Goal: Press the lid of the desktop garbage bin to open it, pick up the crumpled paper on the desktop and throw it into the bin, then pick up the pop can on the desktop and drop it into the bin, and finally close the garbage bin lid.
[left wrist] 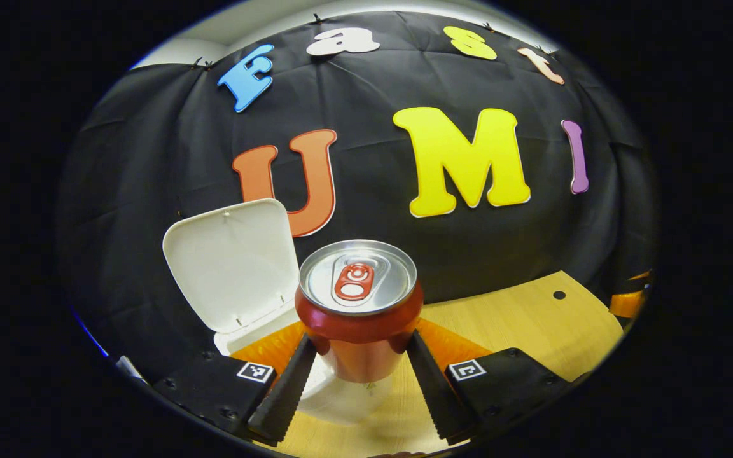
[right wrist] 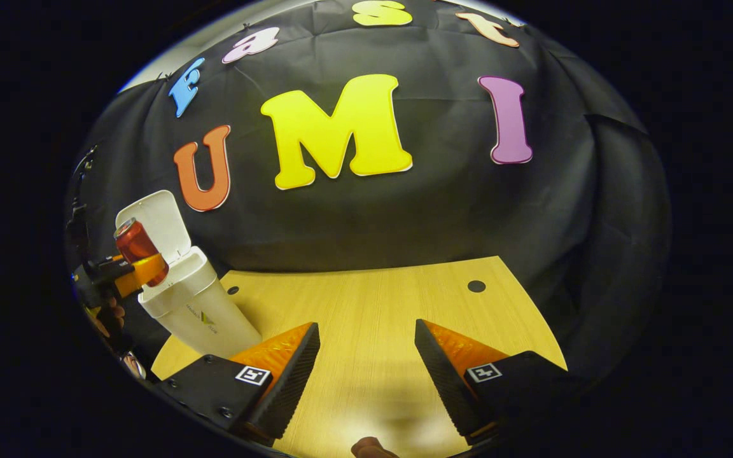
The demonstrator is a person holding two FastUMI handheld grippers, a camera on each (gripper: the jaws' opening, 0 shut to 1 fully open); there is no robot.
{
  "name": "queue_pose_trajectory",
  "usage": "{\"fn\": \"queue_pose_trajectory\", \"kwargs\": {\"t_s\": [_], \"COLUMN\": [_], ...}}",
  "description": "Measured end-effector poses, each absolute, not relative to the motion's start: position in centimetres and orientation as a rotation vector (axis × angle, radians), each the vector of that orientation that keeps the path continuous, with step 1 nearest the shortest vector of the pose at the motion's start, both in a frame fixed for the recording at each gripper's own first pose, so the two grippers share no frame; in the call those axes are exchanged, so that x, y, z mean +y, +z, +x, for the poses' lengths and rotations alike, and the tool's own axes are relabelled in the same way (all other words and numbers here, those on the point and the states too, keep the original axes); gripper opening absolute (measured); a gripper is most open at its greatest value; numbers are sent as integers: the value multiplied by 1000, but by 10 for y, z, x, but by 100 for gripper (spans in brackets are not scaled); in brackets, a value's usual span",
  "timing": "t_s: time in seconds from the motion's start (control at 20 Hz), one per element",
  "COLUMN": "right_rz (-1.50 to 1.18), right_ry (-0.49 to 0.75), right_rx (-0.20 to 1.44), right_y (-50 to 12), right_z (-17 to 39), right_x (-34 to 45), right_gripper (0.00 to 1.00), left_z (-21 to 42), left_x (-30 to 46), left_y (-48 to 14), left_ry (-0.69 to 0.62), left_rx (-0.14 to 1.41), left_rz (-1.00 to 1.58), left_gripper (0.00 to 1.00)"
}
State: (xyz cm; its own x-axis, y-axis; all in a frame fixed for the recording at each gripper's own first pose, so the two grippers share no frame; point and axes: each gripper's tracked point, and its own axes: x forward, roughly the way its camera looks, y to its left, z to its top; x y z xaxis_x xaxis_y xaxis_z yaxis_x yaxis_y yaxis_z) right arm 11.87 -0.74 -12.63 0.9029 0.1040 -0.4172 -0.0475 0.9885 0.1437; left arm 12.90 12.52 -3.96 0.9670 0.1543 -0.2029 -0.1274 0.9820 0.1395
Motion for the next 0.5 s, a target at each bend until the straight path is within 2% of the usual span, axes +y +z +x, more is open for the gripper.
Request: {"fn": "queue_pose_trajectory", "kwargs": {"t_s": [0.5], "right_rz": [100], "right_ry": [93], "right_rx": [515], "right_y": [-158], "right_z": [111], "right_x": [10], "right_gripper": [96], "left_z": [154], "left_x": [187], "left_y": [-95], "left_ry": [266], "left_rx": [346], "left_rz": [41], "left_gripper": [87]}}
